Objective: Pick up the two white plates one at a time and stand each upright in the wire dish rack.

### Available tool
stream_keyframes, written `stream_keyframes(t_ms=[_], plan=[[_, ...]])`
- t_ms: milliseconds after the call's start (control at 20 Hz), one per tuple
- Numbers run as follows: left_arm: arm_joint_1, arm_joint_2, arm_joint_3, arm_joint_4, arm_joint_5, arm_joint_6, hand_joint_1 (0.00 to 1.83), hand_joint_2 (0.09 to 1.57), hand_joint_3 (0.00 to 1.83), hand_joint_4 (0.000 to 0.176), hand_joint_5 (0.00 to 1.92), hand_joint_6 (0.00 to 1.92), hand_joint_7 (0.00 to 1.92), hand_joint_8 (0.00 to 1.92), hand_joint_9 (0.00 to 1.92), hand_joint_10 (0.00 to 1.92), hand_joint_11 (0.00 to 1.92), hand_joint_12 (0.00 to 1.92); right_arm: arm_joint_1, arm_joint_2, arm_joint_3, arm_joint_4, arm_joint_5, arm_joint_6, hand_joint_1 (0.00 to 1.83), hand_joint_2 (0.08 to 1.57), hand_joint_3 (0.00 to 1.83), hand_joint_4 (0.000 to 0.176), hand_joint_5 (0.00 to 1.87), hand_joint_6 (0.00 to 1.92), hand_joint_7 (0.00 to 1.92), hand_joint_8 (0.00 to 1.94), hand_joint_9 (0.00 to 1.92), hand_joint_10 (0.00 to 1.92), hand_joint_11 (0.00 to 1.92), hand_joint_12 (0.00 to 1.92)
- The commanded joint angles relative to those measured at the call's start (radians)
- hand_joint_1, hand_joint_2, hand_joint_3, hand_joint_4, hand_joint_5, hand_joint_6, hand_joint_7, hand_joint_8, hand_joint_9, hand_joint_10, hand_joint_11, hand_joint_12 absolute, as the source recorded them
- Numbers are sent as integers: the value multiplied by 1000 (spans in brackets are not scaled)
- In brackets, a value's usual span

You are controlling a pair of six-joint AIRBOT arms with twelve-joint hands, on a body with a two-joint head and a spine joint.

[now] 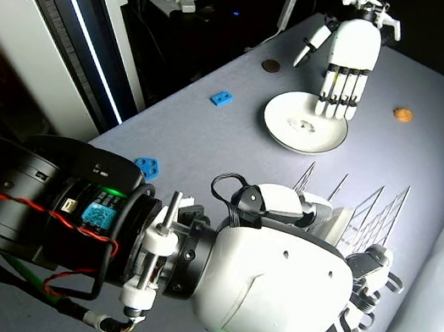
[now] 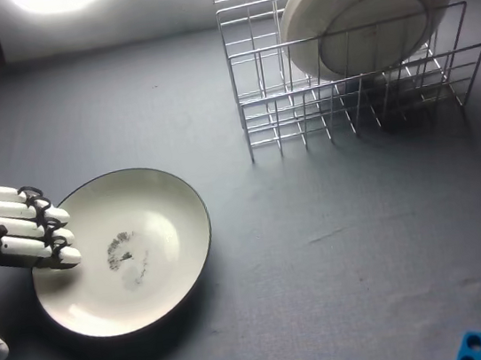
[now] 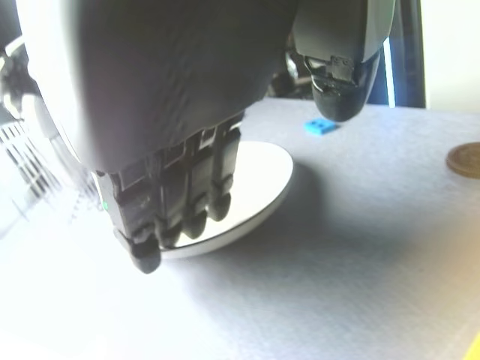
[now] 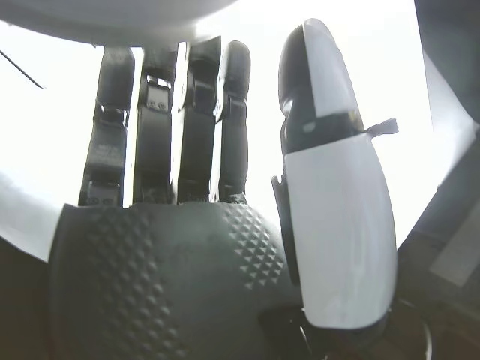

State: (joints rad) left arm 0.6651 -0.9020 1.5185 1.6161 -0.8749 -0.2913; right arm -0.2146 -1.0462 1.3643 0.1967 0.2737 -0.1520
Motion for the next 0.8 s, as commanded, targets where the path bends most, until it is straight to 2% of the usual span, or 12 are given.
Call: stream_keyframes(t_ms=[0,100,300,400,500,600,650,750], plan=[[7,-6,1,-6,-16,-12,0,1082,0,0,133,0,113,1,86,1,0,193,16,9,1,4,140,3,1063,1076,3,0,739,138,853,11,585,512,139,1480],[18,-9,3,4,-17,-20,0,1081,0,0,161,4,144,4,118,6,0,268,13,9,1,2,177,-30,1070,1088,7,0,747,140,857,13,585,515,139,1481],[66,-18,3,20,-25,-34,0,1082,0,0,133,1,119,1,101,1,0,232,26,10,0,-30,244,-38,1088,1095,8,0,743,135,853,10,588,521,141,1480],[87,-23,5,20,-27,-37,0,1080,0,0,111,1,104,2,82,2,0,174,56,9,-6,-51,244,-56,1075,1098,7,0,744,134,857,11,589,526,157,1480],[90,-26,5,20,-29,-40,0,1084,1,0,113,3,96,1,69,1,0,142,93,9,-24,-123,230,-80,1065,1104,8,0,740,131,851,8,578,526,148,1479],[90,-27,5,20,-29,-40,0,1081,0,0,113,3,96,2,64,1,0,136,121,9,-52,-187,228,-92,1083,1098,4,0,737,130,852,8,583,531,159,1484],[92,-28,5,20,-29,-40,0,1085,0,0,143,0,125,0,88,0,0,206,140,9,-72,-204,218,-94,1072,1107,7,0,736,129,854,9,585,531,166,1482],[95,-28,5,21,-29,-40,0,1087,1,0,131,0,112,1,76,0,0,176,171,-3,-97,-254,189,-121,1078,1117,10,0,738,129,849,6,575,527,157,1478]])
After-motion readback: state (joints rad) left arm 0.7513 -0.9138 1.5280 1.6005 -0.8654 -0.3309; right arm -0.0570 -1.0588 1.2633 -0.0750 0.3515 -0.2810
